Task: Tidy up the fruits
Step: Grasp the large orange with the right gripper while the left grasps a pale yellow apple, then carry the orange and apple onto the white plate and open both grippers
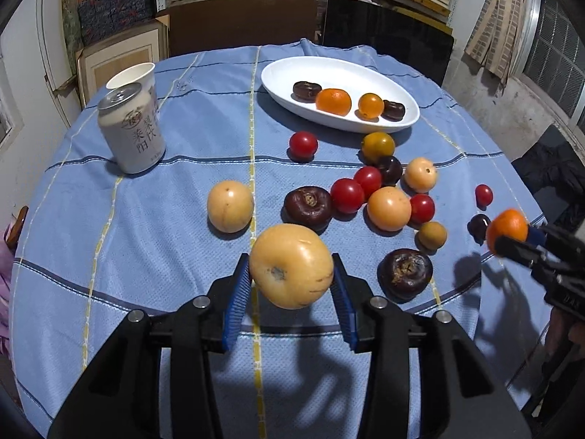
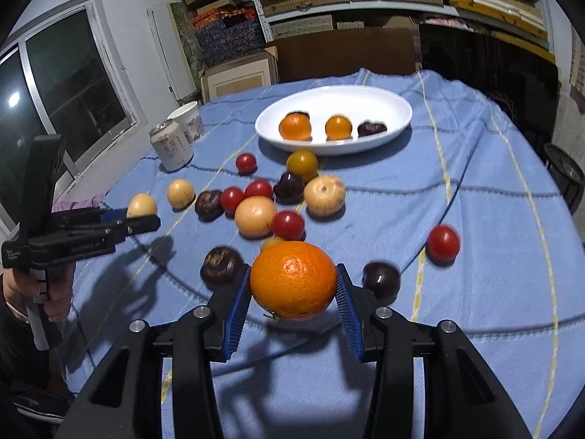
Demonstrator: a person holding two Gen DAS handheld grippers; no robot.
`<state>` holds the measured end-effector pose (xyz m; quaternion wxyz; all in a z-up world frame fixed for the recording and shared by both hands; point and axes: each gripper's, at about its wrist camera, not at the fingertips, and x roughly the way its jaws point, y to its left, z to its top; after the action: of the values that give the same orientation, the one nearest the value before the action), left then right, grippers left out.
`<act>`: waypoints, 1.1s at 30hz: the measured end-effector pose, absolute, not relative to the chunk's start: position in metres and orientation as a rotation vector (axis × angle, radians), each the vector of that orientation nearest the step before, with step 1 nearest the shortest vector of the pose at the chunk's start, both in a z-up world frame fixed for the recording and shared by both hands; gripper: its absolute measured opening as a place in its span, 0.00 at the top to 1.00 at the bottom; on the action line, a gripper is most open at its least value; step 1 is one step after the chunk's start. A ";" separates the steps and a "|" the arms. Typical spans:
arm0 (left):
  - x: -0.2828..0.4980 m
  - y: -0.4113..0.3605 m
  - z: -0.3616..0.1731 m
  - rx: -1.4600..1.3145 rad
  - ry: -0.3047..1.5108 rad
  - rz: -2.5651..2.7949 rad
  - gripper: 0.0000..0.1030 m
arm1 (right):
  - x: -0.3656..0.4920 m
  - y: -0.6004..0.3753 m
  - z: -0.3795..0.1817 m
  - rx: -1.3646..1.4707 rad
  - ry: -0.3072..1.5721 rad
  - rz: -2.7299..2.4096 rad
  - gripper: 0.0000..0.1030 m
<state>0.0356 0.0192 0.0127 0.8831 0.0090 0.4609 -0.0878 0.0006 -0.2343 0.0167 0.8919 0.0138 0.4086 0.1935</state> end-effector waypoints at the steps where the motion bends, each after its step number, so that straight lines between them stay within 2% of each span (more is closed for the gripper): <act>1: 0.038 0.016 0.014 0.022 0.960 -0.193 0.59 | 0.005 -0.235 0.020 0.020 0.838 0.396 0.56; 7: 0.070 -0.008 0.043 0.086 0.888 -0.231 0.60 | 0.039 -0.230 0.054 -0.027 0.752 0.392 0.56; 13: 0.141 -0.025 0.063 0.067 0.861 -0.225 0.60 | 0.097 -0.224 0.076 -0.049 0.695 0.386 0.56; 19: 0.225 -0.031 0.041 0.023 0.922 -0.173 0.60 | 0.164 -0.220 0.051 -0.063 0.758 0.349 0.56; 27: 0.262 -0.038 0.018 0.032 0.938 -0.153 0.59 | 0.229 -0.219 0.010 0.006 0.857 0.327 0.55; 28: 0.264 -0.038 0.019 0.019 0.938 -0.150 0.54 | 0.233 -0.220 0.008 0.029 0.860 0.334 0.55; 29: 0.267 -0.038 0.019 0.011 0.936 -0.144 0.43 | 0.237 -0.221 0.005 0.054 0.869 0.341 0.55; 30: 0.269 -0.039 0.022 0.011 0.920 -0.122 0.18 | 0.239 -0.223 0.004 0.085 0.870 0.341 0.54; 31: 0.268 -0.038 0.025 0.013 0.896 -0.100 0.13 | 0.240 -0.226 0.004 0.112 0.874 0.339 0.54; 33: 0.263 -0.037 0.035 -0.001 0.863 -0.102 0.13 | 0.234 -0.229 0.008 0.126 0.864 0.331 0.50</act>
<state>0.2633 -0.0366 0.0345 0.9071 -0.0006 0.4179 -0.0496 0.2342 -0.2291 0.0079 0.8930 0.0607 0.4165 0.1595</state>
